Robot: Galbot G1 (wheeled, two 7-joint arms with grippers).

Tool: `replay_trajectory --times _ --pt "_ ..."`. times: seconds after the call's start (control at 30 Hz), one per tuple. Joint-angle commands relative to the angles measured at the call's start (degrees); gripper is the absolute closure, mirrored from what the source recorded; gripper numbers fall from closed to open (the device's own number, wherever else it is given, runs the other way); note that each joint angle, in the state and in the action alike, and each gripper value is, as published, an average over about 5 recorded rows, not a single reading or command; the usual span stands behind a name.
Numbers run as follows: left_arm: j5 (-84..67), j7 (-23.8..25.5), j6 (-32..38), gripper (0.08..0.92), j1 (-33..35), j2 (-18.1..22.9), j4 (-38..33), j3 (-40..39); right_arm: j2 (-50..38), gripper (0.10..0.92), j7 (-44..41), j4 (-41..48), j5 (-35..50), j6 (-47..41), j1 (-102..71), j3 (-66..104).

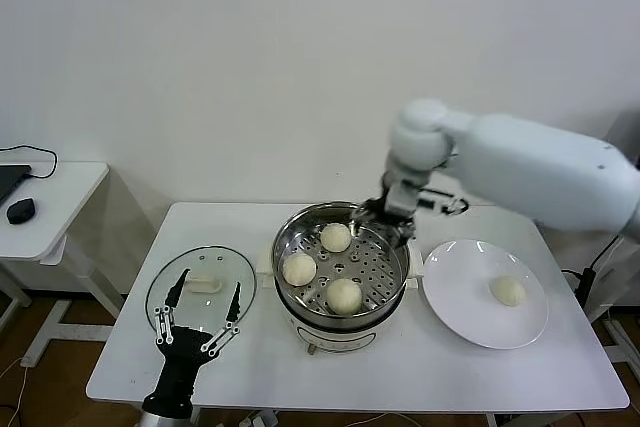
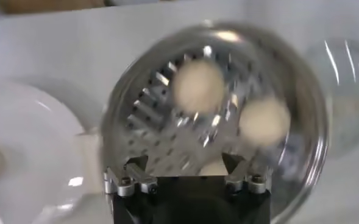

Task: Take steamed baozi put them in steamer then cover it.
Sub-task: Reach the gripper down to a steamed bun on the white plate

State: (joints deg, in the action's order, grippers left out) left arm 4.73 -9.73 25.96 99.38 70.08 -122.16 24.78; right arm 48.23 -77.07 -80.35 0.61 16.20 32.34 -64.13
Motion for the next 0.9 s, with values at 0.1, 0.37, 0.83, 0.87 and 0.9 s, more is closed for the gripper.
replay_trajectory --times 0.1,0.37,0.83,0.87,0.9 --pt "0.35 0.18 0.04 0.177 0.24 0.03 -0.47 0.08 -12.75 0.203 -3.16 21.64 6.86 -13.60 -3.75 2.08" --pt "0.46 0.23 -0.12 0.177 0.64 0.10 -0.61 0.26 -15.12 0.203 4.64 25.98 5.53 -13.41 -11.96 -1.13" --pt "0.71 0.36 0.05 0.177 1.24 0.24 -0.23 0.35 -11.00 0.203 9.21 32.09 -1.04 -12.91 -25.62 9.46" --pt "0.72 0.36 0.07 0.177 1.26 0.24 -0.17 0.36 -10.71 0.203 9.41 32.39 -1.16 -12.89 -26.03 9.73" --pt "0.72 0.35 0.11 0.177 1.27 0.23 -0.10 0.37 -10.46 0.203 9.56 32.68 -1.25 -12.87 -26.38 9.93"
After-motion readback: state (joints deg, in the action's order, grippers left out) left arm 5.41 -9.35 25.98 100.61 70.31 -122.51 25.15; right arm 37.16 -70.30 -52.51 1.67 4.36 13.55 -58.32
